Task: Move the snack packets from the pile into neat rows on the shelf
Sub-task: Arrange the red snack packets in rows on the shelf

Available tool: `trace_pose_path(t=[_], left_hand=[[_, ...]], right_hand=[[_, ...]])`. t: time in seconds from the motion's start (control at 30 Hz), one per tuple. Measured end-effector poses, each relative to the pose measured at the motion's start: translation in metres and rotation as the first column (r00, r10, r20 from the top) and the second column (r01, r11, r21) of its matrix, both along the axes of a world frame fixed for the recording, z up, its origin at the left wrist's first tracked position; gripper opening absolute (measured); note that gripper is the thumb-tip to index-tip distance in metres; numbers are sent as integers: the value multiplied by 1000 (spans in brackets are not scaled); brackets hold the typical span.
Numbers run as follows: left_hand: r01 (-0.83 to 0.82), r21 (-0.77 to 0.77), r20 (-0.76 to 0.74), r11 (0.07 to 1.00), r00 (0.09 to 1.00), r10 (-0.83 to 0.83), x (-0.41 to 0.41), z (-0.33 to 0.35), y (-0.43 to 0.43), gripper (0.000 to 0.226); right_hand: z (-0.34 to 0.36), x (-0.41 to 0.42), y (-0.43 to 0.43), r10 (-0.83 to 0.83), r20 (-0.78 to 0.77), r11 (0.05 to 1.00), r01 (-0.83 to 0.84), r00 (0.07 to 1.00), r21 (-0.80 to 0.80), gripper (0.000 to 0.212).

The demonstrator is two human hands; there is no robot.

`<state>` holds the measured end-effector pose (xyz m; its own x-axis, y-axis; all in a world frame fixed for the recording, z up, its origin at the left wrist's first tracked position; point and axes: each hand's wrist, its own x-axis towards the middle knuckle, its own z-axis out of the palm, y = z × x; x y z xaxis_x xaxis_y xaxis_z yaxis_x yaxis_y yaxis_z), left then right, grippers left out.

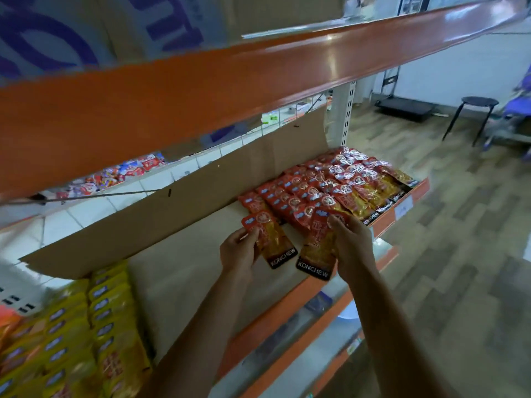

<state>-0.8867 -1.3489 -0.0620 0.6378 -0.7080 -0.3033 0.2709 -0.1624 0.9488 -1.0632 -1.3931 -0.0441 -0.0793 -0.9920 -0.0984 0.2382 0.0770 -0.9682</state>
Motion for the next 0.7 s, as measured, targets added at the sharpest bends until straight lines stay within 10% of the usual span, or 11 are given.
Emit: trace_pose_path(t=[0.7], left_hand=[[-260,296,352,919,924,148,14,-11,-81,15]], right_hand=[[15,22,-119,340,-152,933,-353,928,-68,20]])
